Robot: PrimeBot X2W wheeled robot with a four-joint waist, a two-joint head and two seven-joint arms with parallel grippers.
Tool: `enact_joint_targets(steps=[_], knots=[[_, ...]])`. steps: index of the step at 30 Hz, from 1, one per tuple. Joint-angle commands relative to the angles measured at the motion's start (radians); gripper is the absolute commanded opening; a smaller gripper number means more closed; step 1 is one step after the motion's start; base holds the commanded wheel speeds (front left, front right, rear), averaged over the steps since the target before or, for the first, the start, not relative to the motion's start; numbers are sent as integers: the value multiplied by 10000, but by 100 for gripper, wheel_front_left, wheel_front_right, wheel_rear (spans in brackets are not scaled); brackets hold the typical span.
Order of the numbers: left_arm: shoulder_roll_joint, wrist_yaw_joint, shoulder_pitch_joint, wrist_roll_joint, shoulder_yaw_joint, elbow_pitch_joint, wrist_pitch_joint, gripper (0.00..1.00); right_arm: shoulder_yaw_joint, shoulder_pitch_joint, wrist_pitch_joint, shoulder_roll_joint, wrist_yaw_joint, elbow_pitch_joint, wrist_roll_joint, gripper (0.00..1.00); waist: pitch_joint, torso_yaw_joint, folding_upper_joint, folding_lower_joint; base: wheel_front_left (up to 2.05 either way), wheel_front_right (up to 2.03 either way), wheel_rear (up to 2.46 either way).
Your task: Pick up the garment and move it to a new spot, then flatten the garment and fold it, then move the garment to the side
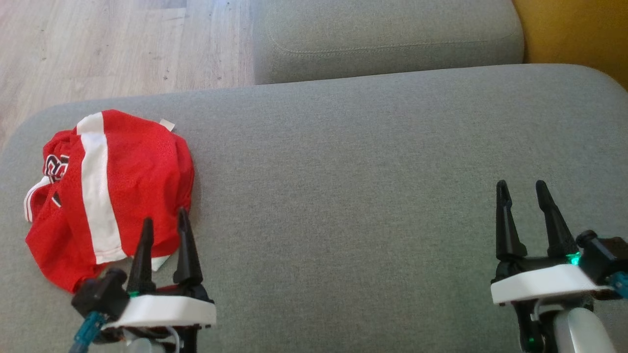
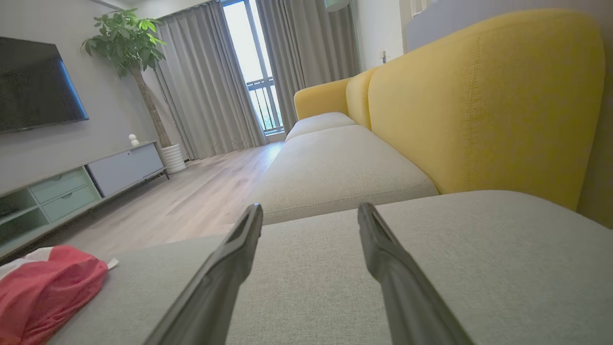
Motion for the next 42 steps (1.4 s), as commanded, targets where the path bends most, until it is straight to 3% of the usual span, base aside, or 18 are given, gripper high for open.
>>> enact_joint_targets(steps=[1, 11, 17, 26, 42], knots=[[152, 118, -245, 385, 71, -472, -156, 100, 145, -192, -156, -77, 55, -461, -493, 100, 0, -13, 0, -1, 0, 0, 0], [180, -30, -176, 1260, -391, -574, -449, 100, 265, -211, -450, -82, 62, -687, -2097, 100, -37, -54, 0, -1, 0, 0, 0], [-11, -507, 40, 648, -142, -563, -625, 100, 262, -118, -627, -85, 66, -688, -1976, 100, -75, -51, 0, -1, 0, 0, 0], [-76, -1034, 220, -340, 31, -91, -859, 100, 66, 137, -863, -90, 71, -162, -379, 100, -98, -52, 0, -1, 0, 0, 0], [-73, -1238, 82, 412, -480, 536, -1229, 100, 410, 60, -1234, -96, 79, -67, -1644, 100, -181, -69, 0, -1, 0, 0, 0]])
